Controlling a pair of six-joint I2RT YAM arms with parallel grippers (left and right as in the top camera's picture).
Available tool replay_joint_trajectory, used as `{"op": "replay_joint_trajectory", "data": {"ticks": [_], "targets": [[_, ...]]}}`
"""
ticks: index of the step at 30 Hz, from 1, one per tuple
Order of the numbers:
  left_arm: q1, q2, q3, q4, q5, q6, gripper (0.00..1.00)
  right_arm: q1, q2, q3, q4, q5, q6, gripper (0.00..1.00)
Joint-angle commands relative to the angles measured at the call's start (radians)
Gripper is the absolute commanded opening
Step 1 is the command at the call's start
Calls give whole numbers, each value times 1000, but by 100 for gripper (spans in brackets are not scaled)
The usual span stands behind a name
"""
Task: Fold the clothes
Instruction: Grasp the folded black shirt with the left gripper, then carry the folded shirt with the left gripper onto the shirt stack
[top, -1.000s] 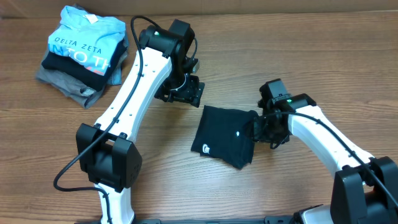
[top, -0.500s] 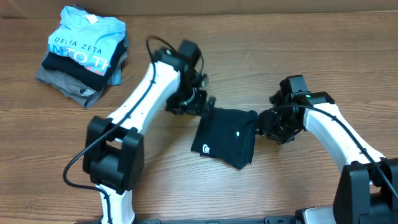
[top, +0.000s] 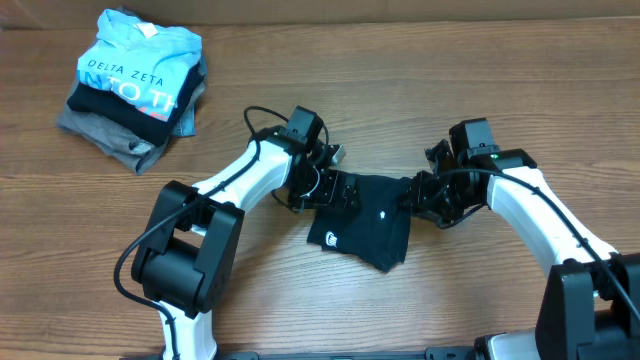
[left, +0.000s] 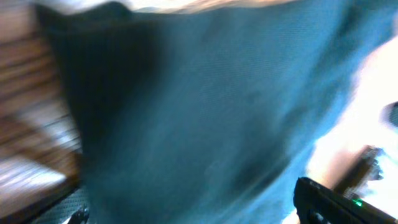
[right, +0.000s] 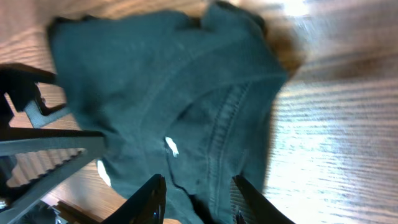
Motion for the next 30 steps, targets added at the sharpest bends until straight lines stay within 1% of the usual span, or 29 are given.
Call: {"op": "replay_joint_trajectory", "data": {"ticks": [1, 2, 4, 6, 7, 8, 9, 11, 12, 15, 19, 21, 24, 28, 30], "targets": [[-23, 50, -83, 82, 100, -76, 94, 0, -23, -24, 10, 17, 23, 37], [-29, 54, -89, 95, 99, -79, 88, 0, -23, -24, 10, 17, 23, 37], [-39, 58, -90, 105, 93, -77, 68, 0, -23, -24, 12, 17, 23, 37], [-41, 58, -90, 105, 92, -78, 38, 0, -23, -24, 13, 17, 23, 34], [-41, 58, -90, 106, 90, -78, 27, 0, -23, -24, 14, 18, 23, 33], [-40, 58, -90, 106, 83, -78, 21, 0, -23, -24, 17, 26, 23, 32], [-37, 58, -89, 106, 63, -78, 13, 0, -23, -24, 18, 37, 23, 29], [-29, 58, -88, 104, 50, -77, 4, -5, -23, -24, 18, 48, 24, 28], [-21, 57, -86, 104, 52, -72, 4, -8, -23, -24, 17, 51, 24, 25], [11, 53, -65, 70, 66, -64, 4, -20, -24, -16, 4, 50, 22, 24], [92, 21, 26, -56, 117, -9, 4, -44, -40, 24, -36, 50, 18, 23], [158, 0, 122, -146, 159, 27, 4, -56, -62, 54, -56, 50, 14, 23], [247, -11, 260, -216, 195, 35, 4, -61, -84, 73, -60, 50, 16, 22], [385, -11, 449, -235, 249, 1, 4, -61, -95, 77, -75, 50, 15, 22], [461, -11, 543, -225, 246, -29, 4, -61, -95, 77, -92, 50, 15, 22]]}}
